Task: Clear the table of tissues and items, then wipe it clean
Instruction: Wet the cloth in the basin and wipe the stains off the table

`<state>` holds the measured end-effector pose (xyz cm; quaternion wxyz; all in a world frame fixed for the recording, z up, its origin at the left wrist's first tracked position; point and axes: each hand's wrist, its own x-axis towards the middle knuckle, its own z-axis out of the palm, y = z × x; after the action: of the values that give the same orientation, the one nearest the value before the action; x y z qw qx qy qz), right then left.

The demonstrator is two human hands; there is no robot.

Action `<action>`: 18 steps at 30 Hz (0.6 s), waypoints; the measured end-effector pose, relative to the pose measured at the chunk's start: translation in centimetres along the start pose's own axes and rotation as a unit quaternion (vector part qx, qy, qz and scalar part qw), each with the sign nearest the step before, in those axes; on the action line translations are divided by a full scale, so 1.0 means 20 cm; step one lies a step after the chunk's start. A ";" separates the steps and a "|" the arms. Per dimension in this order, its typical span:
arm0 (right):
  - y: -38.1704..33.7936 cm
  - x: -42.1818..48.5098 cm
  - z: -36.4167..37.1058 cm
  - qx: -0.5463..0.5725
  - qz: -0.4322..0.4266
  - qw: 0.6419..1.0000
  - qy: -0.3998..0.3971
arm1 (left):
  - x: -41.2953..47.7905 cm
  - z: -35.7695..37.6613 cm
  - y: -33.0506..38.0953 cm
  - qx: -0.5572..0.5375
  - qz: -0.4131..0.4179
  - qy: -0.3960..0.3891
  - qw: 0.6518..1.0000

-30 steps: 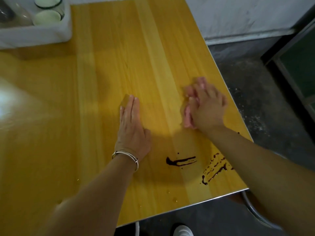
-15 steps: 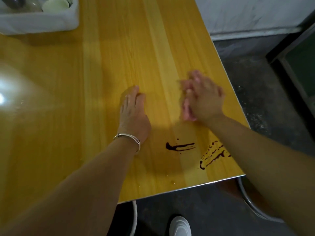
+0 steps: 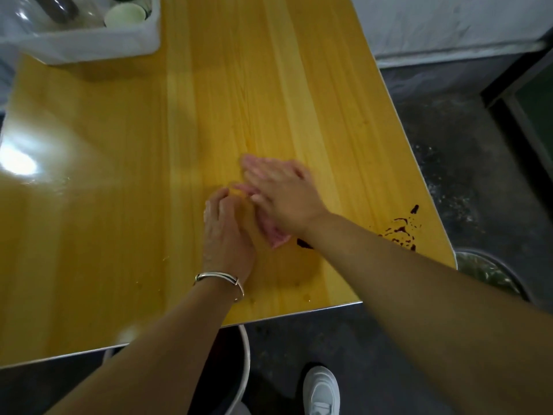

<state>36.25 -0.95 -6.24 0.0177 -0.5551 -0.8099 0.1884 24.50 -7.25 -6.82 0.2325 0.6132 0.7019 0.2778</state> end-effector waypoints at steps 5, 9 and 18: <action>0.00 0.04 -0.04 0.007 0.226 0.974 0.009 | 0.02 -0.05 0.01 0.006 -0.051 -0.001 0.999; -0.26 0.06 0.00 0.059 0.105 0.991 -0.061 | 0.03 -0.12 0.04 -0.079 -0.082 0.004 0.993; -0.20 -0.08 -0.14 0.302 0.267 0.915 0.008 | 0.07 -0.23 -0.01 -0.018 -0.168 -0.138 0.976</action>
<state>33.85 -2.80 -2.10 0.1399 -0.7204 -0.5359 0.4174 21.03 -6.35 -3.58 0.3809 0.5147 0.7512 0.1601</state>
